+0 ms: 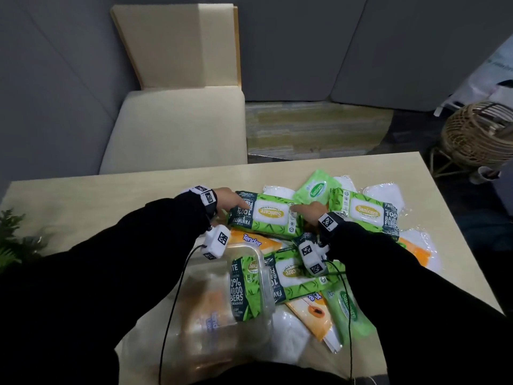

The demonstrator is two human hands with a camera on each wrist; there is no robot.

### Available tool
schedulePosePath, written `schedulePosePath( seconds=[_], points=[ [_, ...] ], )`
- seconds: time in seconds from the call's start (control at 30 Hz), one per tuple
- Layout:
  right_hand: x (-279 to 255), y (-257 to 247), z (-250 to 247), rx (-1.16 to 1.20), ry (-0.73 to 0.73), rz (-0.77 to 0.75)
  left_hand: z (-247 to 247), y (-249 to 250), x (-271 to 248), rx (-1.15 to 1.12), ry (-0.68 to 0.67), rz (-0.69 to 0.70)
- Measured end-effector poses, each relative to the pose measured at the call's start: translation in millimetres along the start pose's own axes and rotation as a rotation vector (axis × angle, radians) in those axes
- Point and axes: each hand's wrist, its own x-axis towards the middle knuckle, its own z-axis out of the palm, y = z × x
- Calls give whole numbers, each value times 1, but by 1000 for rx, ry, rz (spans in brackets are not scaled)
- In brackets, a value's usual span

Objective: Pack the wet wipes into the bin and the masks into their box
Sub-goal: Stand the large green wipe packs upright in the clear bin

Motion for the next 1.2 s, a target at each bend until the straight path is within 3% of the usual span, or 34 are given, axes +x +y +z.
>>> schedulePosePath(
  seconds=[0.13, 0.23, 0.33, 0.57, 0.7, 0.87, 1.03, 1.13, 1.2],
  points=[
    [-6, -3, -1, -13, -49, 13, 1, 1, 19, -143, 15, 3],
    [-5, -4, 1, 81, -55, -20, -3, 4, 13, -111, 1, 35],
    [-13, -8, -2, 130, -92, -62, -8, 3, -3, -242, -59, 27],
    [-58, -14, -9, 503, -191, -148, -24, 0, -71, -605, 35, 322],
    [-99, -22, -14, 569, -334, -240, -34, -14, -117, -532, 155, 456],
    [-145, -31, -19, 353, -441, -529, -42, -38, -181, -355, 255, 647],
    [-188, -46, 1, 159, -521, -799, -40, -54, -243, -43, 211, 844],
    [-208, -59, 21, -115, -359, -965, -36, -57, -266, 135, 231, 877],
    [-214, -63, 32, -98, -255, -983, -41, -67, -272, 119, 370, 904]
  ],
)
